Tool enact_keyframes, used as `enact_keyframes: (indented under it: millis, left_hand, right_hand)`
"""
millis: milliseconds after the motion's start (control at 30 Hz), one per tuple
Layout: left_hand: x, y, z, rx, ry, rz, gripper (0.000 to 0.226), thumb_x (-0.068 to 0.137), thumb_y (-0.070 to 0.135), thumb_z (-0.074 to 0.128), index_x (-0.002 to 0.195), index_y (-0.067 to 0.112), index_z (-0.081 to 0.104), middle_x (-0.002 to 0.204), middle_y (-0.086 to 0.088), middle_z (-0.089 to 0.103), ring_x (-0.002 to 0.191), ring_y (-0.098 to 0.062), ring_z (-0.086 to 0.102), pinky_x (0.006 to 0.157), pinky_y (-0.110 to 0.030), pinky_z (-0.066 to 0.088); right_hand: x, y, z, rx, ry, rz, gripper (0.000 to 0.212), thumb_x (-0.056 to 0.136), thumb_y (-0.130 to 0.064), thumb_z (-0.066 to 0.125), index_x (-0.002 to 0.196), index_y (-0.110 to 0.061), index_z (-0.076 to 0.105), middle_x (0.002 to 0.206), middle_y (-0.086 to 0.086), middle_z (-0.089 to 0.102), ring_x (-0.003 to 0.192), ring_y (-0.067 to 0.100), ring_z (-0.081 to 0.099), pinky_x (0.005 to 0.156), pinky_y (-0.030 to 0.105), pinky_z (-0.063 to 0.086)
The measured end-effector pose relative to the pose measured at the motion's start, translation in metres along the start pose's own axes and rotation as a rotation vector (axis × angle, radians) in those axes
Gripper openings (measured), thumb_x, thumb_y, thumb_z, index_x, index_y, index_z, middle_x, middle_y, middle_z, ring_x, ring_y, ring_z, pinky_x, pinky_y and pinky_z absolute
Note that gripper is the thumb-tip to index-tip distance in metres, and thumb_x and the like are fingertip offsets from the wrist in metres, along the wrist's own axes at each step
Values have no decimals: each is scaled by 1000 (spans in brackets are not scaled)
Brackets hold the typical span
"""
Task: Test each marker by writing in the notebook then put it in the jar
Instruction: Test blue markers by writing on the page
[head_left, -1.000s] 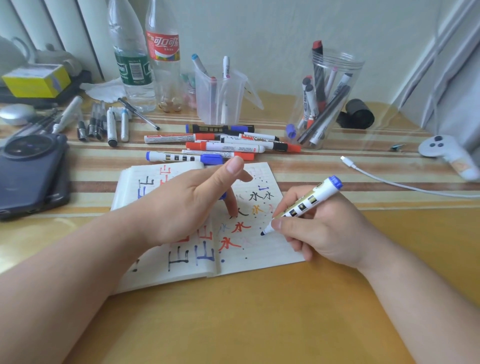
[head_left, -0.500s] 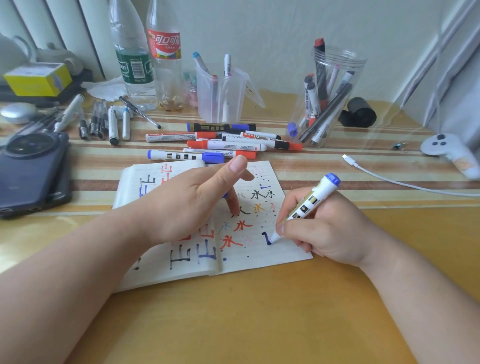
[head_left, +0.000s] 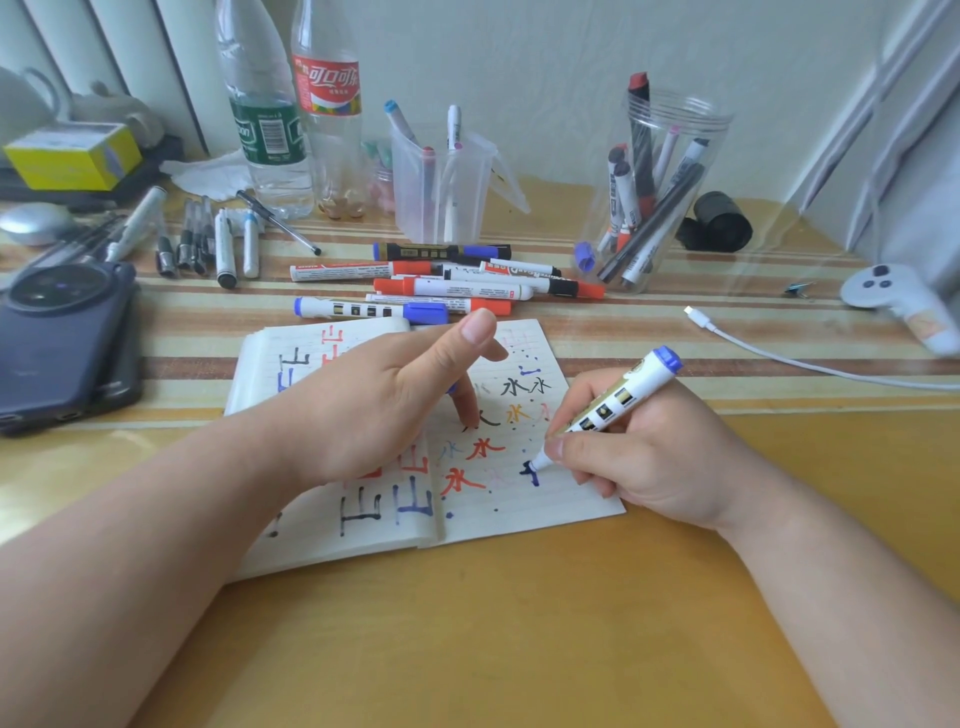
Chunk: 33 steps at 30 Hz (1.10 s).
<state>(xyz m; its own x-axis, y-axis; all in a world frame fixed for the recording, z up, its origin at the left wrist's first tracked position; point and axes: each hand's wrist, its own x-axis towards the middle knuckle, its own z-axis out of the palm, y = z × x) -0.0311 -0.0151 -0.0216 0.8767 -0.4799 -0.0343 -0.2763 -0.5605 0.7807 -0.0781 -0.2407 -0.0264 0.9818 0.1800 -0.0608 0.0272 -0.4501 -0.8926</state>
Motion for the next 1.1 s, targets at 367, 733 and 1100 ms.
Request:
enact_keyframes:
  millis: [367,733,1100]
  left_hand:
    - [-1,1,0,-5,-7,-3,71,83,83,11,117,47,61,94,23,71,76,14,55,85,-28,40]
    - [-3,5,-1,12,1,-9,64,88,76,12,116,46,62,94,23,71,73,11,56,81,-26,39]
    - [-3,5,0,8,10,21,63,91,73,15,116,42,63,94,23,71,66,12,56,72,-24,38]
  right_hand:
    - [0,-1,-2,141,38,20,9,73,-11,75,69,-8,67,56,12,59,47,20,51,38,19,35]
    - [0,-2,0,-2,69,56,11,83,0,69,74,-1,62,53,10,56,37,15,48,37,25,36]
    - [2,0,-4,-59,19,51,17,66,-17,64,67,0,61,49,5,55,43,17,48,42,20,36]
